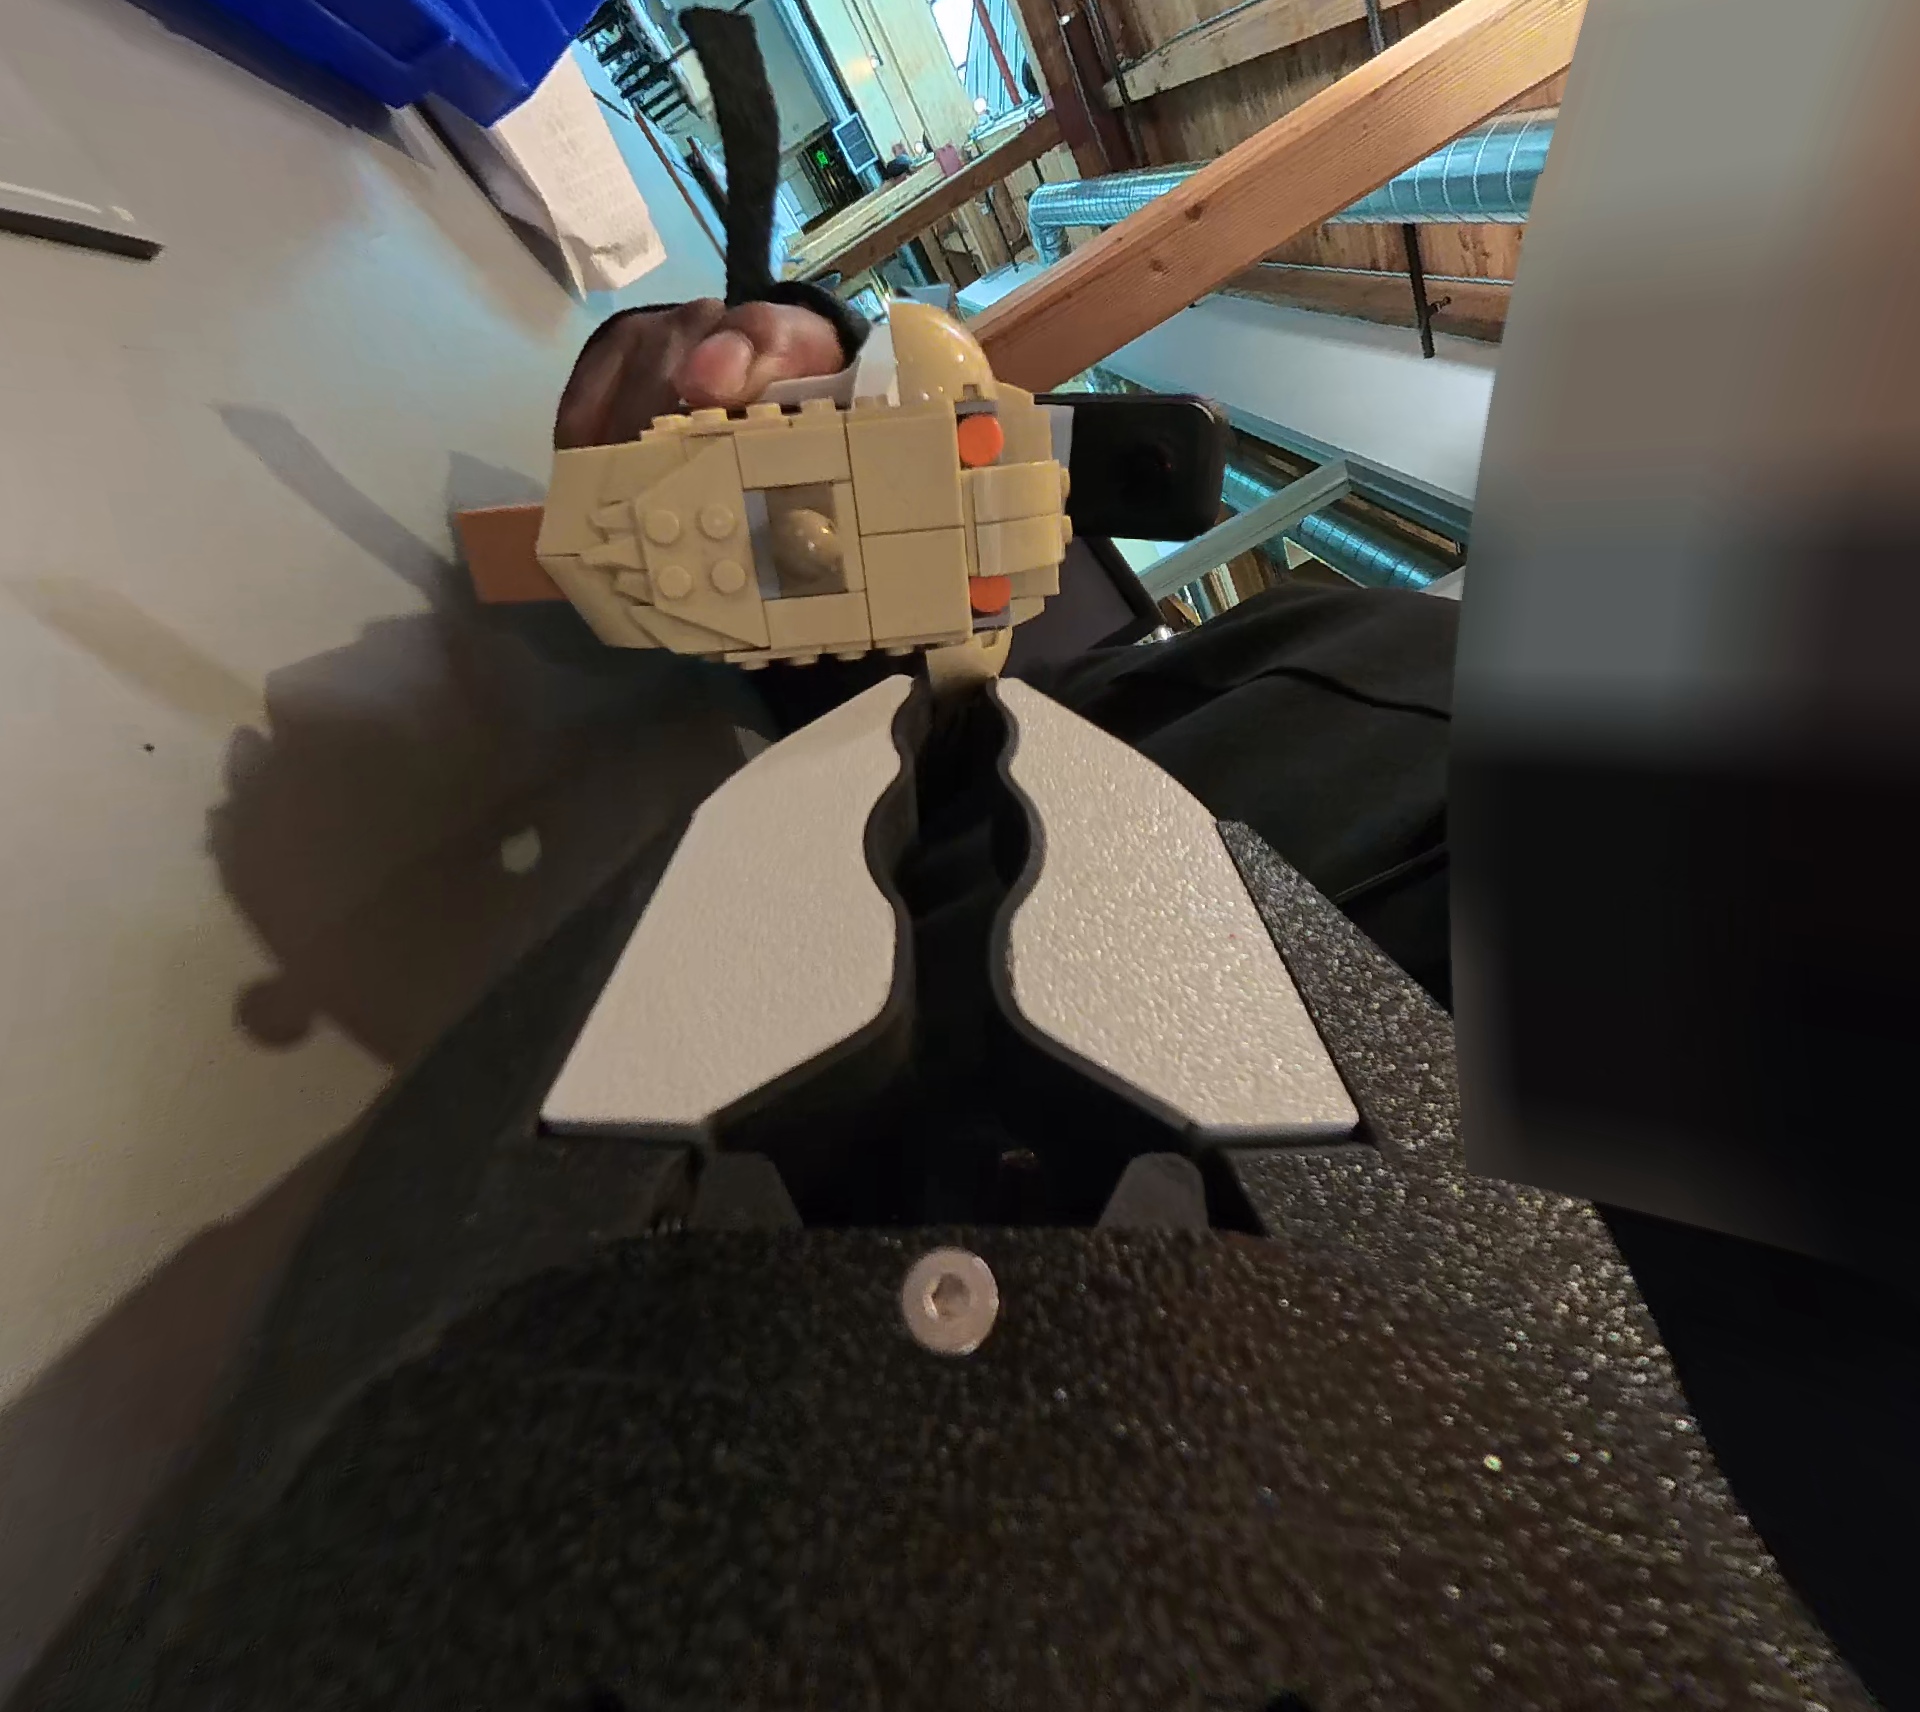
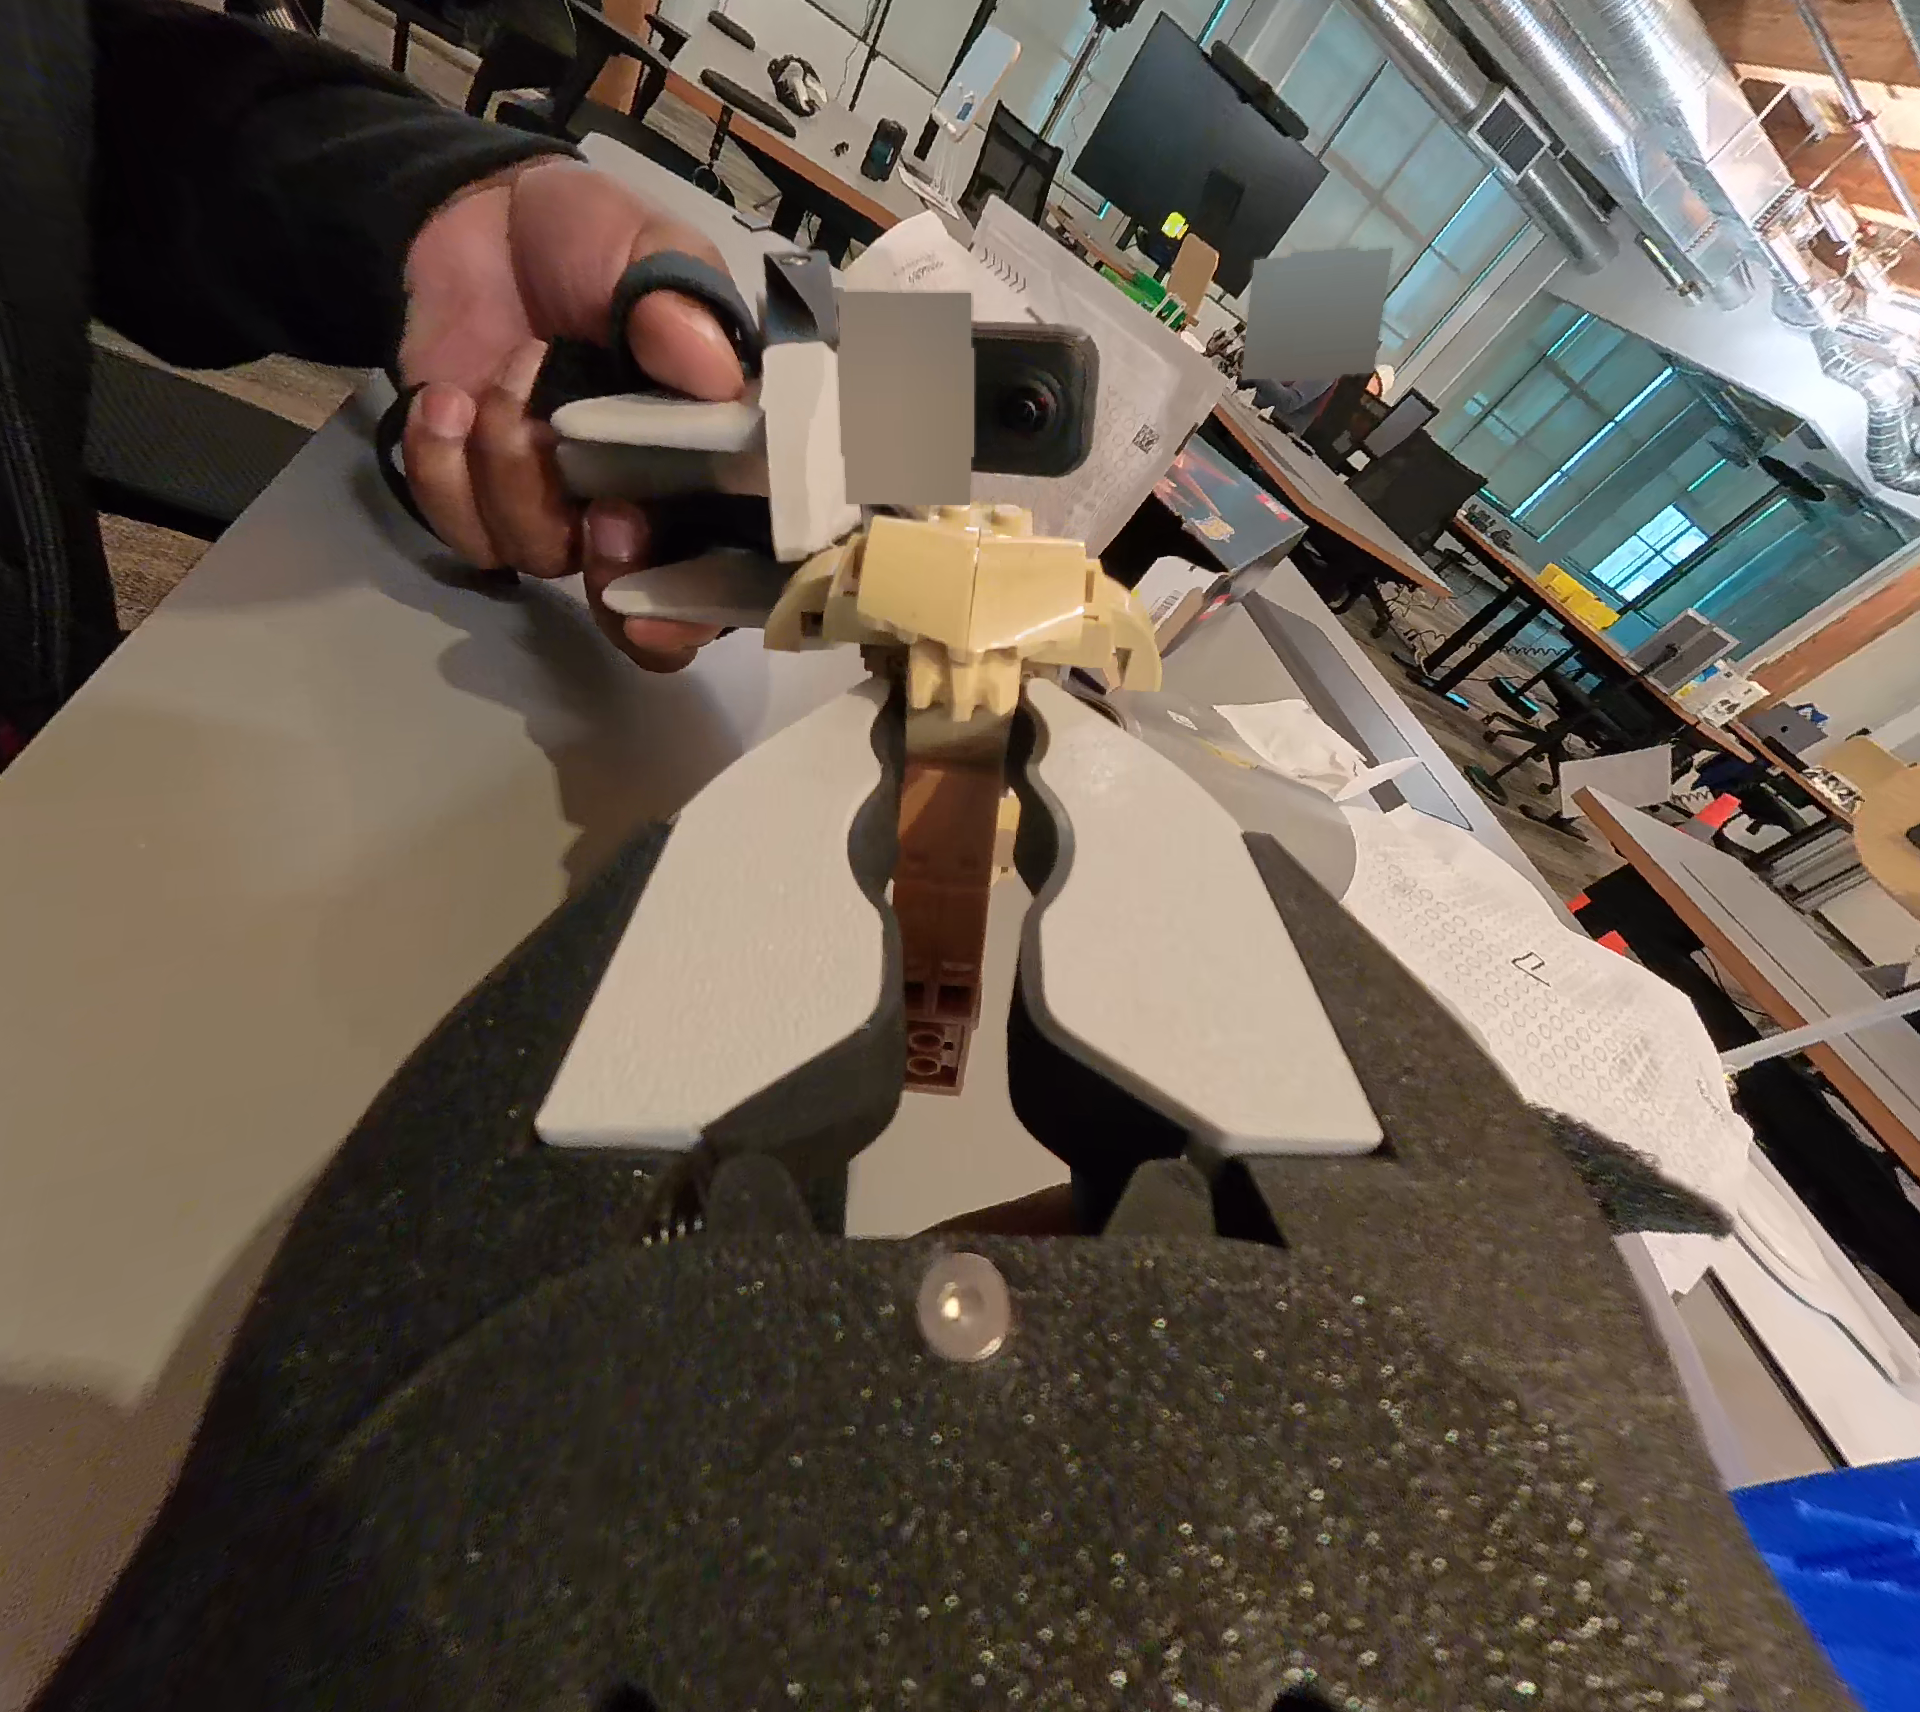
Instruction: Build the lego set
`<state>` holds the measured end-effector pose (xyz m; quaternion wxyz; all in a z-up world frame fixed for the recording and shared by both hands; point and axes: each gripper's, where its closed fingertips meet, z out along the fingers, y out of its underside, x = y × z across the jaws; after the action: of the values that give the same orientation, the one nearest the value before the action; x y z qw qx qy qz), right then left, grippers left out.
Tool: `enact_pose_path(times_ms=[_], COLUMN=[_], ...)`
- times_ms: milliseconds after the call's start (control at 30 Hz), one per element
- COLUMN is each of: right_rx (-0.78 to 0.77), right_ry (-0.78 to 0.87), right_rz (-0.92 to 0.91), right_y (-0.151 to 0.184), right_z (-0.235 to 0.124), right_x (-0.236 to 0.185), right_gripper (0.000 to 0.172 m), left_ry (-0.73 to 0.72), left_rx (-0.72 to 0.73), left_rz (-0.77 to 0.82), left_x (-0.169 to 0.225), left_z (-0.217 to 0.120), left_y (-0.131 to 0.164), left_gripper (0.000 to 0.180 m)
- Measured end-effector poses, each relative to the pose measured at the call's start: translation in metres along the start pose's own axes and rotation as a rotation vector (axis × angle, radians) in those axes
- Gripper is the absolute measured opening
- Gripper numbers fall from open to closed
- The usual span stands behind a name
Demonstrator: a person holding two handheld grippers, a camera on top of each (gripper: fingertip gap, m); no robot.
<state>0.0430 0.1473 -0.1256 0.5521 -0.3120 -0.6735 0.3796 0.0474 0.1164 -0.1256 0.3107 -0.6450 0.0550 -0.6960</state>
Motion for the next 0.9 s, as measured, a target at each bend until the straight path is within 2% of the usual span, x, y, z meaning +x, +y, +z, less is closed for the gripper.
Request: enact_pose_path(times_ms=[900], right_rx=[-0.057], right_ry=[-0.013], right_rz=[-0.029], right_y=[0.01], right_z=[0.0016], right_x=[-0.0036], right_gripper=[0.019], left_ry=[-0.061], left_rx=[-0.144], left_rz=[-0.021], left_x=[-0.01], left_z=[-0.0028], left_y=[0.0038], left_gripper=[0.008])
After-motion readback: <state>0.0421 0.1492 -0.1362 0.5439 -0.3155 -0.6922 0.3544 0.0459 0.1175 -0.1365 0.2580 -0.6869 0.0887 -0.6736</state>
